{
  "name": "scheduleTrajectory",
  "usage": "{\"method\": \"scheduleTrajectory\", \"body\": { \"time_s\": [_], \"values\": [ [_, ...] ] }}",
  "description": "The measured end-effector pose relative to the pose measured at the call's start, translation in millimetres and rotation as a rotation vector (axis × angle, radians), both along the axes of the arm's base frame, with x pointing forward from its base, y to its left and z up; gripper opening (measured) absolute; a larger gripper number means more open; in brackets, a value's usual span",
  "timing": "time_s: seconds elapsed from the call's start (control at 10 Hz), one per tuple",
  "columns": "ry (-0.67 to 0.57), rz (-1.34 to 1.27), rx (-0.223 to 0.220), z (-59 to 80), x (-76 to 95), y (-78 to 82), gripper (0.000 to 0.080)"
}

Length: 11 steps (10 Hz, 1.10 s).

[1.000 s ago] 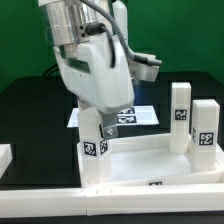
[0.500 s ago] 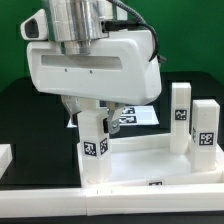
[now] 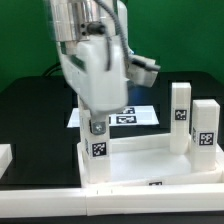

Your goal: Assemble desk

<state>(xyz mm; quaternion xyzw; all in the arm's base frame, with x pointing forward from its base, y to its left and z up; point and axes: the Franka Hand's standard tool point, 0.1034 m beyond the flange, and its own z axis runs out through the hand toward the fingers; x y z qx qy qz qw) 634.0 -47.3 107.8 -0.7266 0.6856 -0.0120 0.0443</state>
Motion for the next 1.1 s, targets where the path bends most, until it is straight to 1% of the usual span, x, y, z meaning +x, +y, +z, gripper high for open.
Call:
{"method": "scheduleTrajectory", "body": {
  "time_s": [0.1, 0.2, 0.3, 0.5, 0.6, 0.7, 0.8, 0.9, 1.0, 1.1],
  "values": [
    [0.000, -0.190, 0.037, -0.1, 0.3, -0.1, 0.0285],
    [-0.001, -0.341, 0.061, 0.0, 0.4, 0.6, 0.0285],
    [0.002, -0.399, 0.067, 0.3, 0.7, 1.0, 0.0285],
    [0.001, -0.390, 0.066, 0.4, 0.7, 1.2, 0.0285],
    [-0.003, -0.285, 0.052, 0.2, 0.3, 1.3, 0.0285],
    [-0.012, -0.126, 0.039, 0.0, 0.4, 4.0, 0.0386],
    [-0.022, 0.019, 0.030, 0.3, 0.9, 7.8, 0.0526],
    [-0.035, 0.198, 0.016, 1.7, 1.5, 9.2, 0.0610],
    [-0.028, 0.377, 0.006, 1.4, -0.6, 9.6, 0.0610],
    [-0.034, 0.429, -0.003, 1.2, 0.1, 8.6, 0.0641]
  ]
}}
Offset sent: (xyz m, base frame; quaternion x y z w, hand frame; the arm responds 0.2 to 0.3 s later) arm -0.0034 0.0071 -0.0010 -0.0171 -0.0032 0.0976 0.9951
